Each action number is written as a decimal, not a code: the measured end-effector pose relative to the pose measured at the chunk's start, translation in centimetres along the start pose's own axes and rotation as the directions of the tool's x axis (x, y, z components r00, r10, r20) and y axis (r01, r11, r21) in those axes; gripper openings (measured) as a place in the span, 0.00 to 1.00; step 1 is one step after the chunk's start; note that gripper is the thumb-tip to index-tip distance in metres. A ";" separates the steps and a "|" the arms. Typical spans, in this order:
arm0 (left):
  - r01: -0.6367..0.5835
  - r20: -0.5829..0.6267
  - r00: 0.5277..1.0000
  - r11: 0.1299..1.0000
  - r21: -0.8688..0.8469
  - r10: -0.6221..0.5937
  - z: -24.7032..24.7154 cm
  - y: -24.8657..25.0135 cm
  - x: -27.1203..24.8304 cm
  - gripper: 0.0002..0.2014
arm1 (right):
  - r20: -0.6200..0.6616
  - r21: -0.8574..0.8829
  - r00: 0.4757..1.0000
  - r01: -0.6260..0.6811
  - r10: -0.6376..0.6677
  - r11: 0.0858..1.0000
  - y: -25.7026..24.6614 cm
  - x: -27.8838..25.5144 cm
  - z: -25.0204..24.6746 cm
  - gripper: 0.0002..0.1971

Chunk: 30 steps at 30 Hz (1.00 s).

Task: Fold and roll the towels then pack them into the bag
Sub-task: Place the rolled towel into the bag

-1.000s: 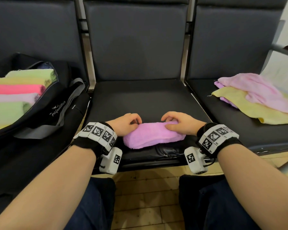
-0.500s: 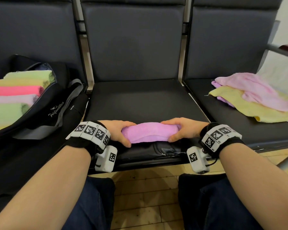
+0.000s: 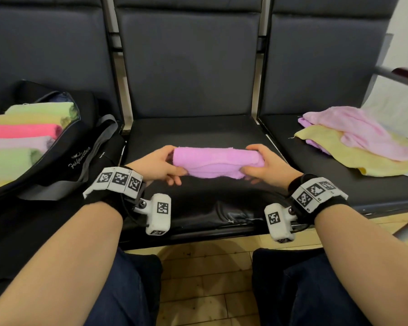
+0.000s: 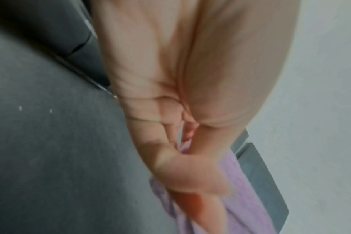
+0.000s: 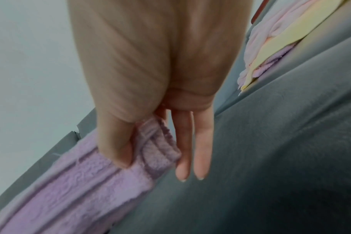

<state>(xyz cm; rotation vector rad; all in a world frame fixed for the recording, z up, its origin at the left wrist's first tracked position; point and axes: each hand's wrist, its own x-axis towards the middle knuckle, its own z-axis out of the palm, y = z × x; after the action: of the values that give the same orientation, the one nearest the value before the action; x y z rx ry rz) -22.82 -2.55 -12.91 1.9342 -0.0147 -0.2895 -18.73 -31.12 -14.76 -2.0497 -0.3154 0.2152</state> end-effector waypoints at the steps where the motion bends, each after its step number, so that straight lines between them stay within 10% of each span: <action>1: 0.017 -0.034 0.999 0.994 -0.109 -0.021 0.1 0.0 0.1 0.22 | 0.028 0.067 0.999 -0.024 0.022 0.997 -0.4 -0.2 0.1 0.29; 9: 0.052 -0.067 0.990 0.777 -0.628 -0.120 0.6 0.4 -0.1 0.22 | 0.061 0.302 0.998 0.011 -0.031 0.953 -1.3 -0.3 0.9 0.29; 16: 0.034 -0.162 0.975 0.817 -0.576 -0.155 0.3 0.1 0.3 0.13 | 0.260 0.623 0.964 -0.217 0.062 0.752 -1.9 -0.3 0.7 0.21; 30: -0.147 -0.326 0.942 0.766 -0.626 -0.085 -2.5 2.7 -0.7 0.08 | 0.056 0.109 0.993 0.100 -0.107 0.989 -4.9 0.9 1.6 0.34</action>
<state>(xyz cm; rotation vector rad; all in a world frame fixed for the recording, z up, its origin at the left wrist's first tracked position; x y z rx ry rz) -22.67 -1.19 -9.46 1.2607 0.2520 0.0713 -19.01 -27.27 -11.22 -1.9191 -0.4385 0.2274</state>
